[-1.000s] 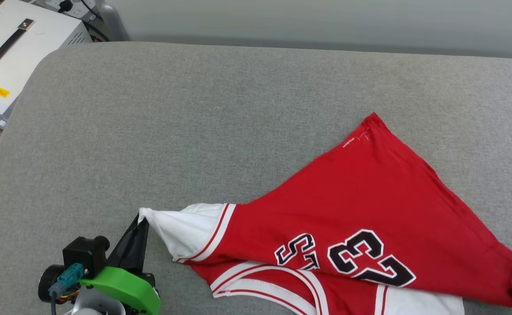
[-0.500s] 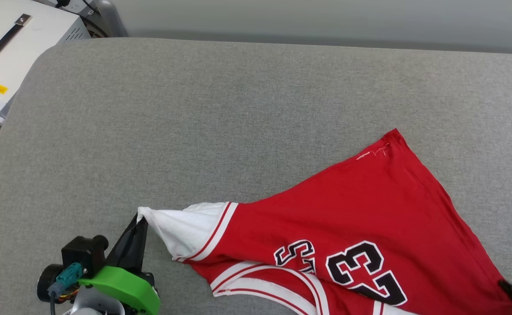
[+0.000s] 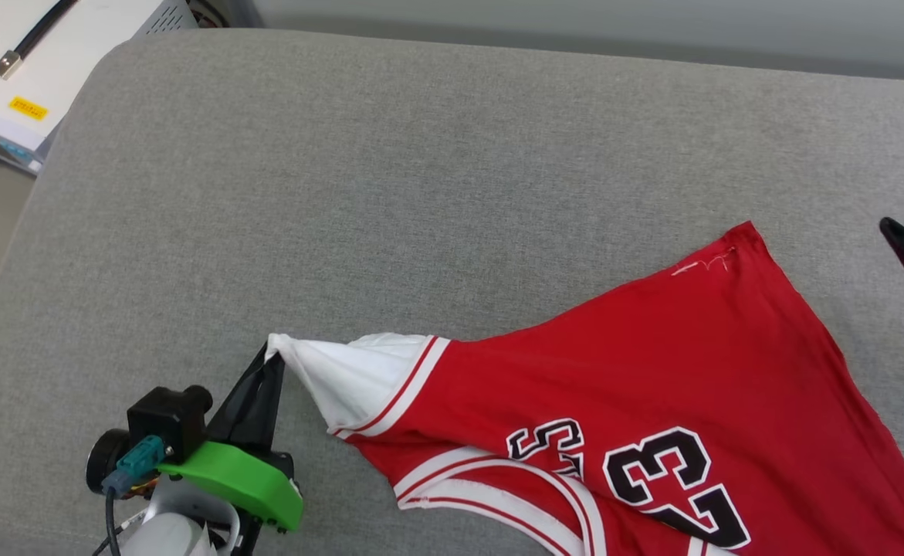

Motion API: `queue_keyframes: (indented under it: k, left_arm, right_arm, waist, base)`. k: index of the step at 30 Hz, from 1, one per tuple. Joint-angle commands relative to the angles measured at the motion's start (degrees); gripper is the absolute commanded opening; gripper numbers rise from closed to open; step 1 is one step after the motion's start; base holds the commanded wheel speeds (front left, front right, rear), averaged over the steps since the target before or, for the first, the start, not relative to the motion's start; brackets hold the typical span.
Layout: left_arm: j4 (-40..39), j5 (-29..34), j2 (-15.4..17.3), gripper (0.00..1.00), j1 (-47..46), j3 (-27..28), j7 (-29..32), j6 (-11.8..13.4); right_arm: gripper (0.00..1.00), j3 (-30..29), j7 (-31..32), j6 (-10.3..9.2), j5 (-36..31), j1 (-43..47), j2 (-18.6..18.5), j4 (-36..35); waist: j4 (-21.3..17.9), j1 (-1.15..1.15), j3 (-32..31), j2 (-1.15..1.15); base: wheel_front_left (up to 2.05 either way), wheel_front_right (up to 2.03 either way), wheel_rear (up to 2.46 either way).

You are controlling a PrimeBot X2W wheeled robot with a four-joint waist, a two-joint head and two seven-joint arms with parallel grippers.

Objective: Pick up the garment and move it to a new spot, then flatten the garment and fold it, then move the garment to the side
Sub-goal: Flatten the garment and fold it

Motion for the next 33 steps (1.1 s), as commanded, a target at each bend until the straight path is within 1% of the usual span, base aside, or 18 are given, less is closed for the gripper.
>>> queue_keyframes:
  k: [1,3,4,7,9,12,16,21,22,23,24,27,28,29,30,33]
  left_arm:
    - [0.1,1.0,-0.5,0.0,-1.6,-0.1,-0.2,-0.4]
    - [0.4,1.2,-1.1,0.0,-2.6,-0.4,-0.3,-0.8]
    - [0.9,1.5,-1.8,0.0,-3.7,-0.8,-0.4,-1.3]
    - [1.6,1.8,-2.6,0.0,-5.0,-1.3,-0.6,-2.1]
    - [2.0,2.1,-3.1,0.0,-5.7,-1.5,-0.7,-2.5]
    - [2.6,2.2,-3.7,0.0,-6.6,-1.7,-0.9,-3.1]
    - [3.5,2.4,-4.4,0.0,-7.7,-1.2,-1.1,-3.8]
    - [5.1,2.8,-5.2,0.0,-8.3,-1.1,-1.3,-4.7]
    - [5.5,2.8,-5.2,0.0,-8.2,-1.1,-1.3,-4.9]
    - [5.9,2.9,-5.2,0.0,-8.1,-1.0,-1.3,-5.0]
    - [6.3,3.1,-5.2,0.0,-8.0,-0.9,-1.3,-5.0]
    - [7.2,3.2,-5.1,0.0,-7.8,-0.7,-1.3,-5.3]
    - [7.7,3.4,-4.7,0.0,-7.6,-0.5,-1.4,-5.3]
    - [7.9,3.5,-4.5,0.0,-7.5,-0.4,-1.4,-5.3]
    - [7.9,3.6,-3.8,0.0,-7.8,0.1,-1.4,-5.3]
    - [7.1,3.5,-2.6,0.0,-8.6,1.1,-1.2,-5.1]
  right_arm:
    - [1.0,2.5,1.6,-0.03,-0.6,-3.2,-0.3,2.2]
    - [1.0,5.9,4.4,-0.03,-0.6,-7.5,-0.1,5.9]
    - [1.0,10.1,8.8,-0.03,-0.8,-13.1,0.5,11.7]
    - [1.0,13.7,12.5,-0.03,-1.4,-17.8,1.2,18.0]
    - [1.0,15.6,13.6,-0.03,-1.6,-19.8,1.8,21.6]
    - [1.0,17.1,12.9,-0.03,-2.3,-21.7,3.0,26.7]
    - [1.0,19.4,10.4,-0.03,-3.3,-22.7,4.2,32.8]
    - [1.0,24.3,8.4,-0.03,-1.5,-20.6,3.8,37.9]
    - [0.85,25.3,7.9,-0.03,-1.0,-20.1,3.4,38.5]
    - [0.06,26.2,7.4,-0.03,-0.5,-19.8,3.1,38.7]
    - [0.0,27.0,6.2,-0.03,0.1,-19.7,2.7,38.6]
    - [0.0,27.7,1.1,-0.03,1.7,-20.2,2.1,38.0]
    - [0.0,27.8,-3.0,-0.03,2.4,-20.7,1.9,37.4]
    - [0.0,27.6,-5.5,-0.03,2.8,-20.9,1.8,37.2]
    - [0.0,26.4,-12.4,-0.03,2.5,-21.1,1.4,36.3]
    - [0.0,25.0,-17.3,-0.03,2.9,-20.4,1.5,34.6]
  waist:
    - [1.9,0.0,1.9,0.0]
    - [2.8,0.0,2.7,0.0]
    - [3.8,0.0,4.0,0.0]
    - [5.0,0.0,5.2,0.0]
    - [5.6,0.0,5.9,0.0]
    - [6.3,0.0,6.9,0.0]
    - [6.6,0.0,8.4,0.0]
    - [6.4,0.0,8.2,0.0]
    - [6.2,0.0,7.7,0.0]
    - [6.1,0.0,7.4,0.0]
    - [5.7,0.0,6.9,0.0]
    - [4.7,0.0,5.3,0.0]
    - [3.9,0.0,3.9,0.0]
    - [3.4,0.0,2.8,0.0]
    - [2.4,0.0,0.2,0.0]
    - [0.9,0.0,-2.2,0.0]
  base:
    - [0.0,0.0,0.0]
    - [0.0,0.0,0.0]
    - [0.0,0.0,0.0]
    - [0.0,0.0,0.0]
    - [0.0,0.0,0.0]
    - [0.0,0.0,0.0]
    - [0.0,0.0,0.0]
    - [0.0,0.0,0.0]
    - [0.0,0.0,0.0]
    - [0.0,0.0,0.0]
    - [0.0,0.0,0.0]
    - [0.0,0.0,0.0]
    - [0.0,0.0,0.0]
    - [0.0,0.0,0.0]
    - [0.0,0.0,0.0]
    - [0.0,0.0,0.0]
